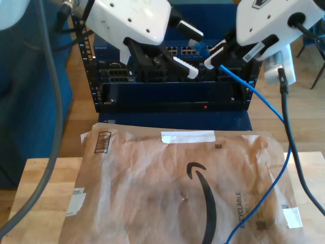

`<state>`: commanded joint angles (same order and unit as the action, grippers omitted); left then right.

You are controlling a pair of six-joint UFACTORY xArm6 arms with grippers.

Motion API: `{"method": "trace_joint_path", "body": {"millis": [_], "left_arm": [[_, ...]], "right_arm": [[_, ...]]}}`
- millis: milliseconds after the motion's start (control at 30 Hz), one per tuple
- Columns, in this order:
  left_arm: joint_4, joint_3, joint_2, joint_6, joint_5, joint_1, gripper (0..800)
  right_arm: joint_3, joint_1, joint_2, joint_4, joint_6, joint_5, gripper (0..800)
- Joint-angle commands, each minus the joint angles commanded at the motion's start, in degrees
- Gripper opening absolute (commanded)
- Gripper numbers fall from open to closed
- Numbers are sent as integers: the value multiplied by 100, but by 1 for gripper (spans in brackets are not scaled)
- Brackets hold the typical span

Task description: Grab the cable and plug it in

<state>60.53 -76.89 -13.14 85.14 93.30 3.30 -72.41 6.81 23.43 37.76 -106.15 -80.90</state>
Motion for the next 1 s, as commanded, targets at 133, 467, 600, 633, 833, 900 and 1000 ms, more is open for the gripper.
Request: {"method": "trace_joint_path", "body": {"millis": [133, 467, 600, 633, 833, 900, 1000], "left_arm": [[62, 0, 0, 0, 53, -62, 653], [62, 9, 0, 0, 141, -70, 385], [70, 18, 9, 0, 141, -70, 321], [70, 18, 9, 0, 141, -70, 278], [176, 35, 9, 0, 141, -88, 144], [264, 70, 9, -9, 141, -141, 97], [343, 88, 9, 0, 123, -149, 20]], "right_arm": [[0, 0, 0, 9, 0, 0, 4], [-9, 0, 0, 18, -9, 0, 4], [-9, 0, 0, 26, -9, 0, 4], [-9, 0, 0, 26, -9, 0, 4], [-18, 9, 0, 26, -9, 0, 4], [-18, 0, 0, 26, -9, 0, 4], [-9, 9, 0, 35, -9, -9, 28]]}}
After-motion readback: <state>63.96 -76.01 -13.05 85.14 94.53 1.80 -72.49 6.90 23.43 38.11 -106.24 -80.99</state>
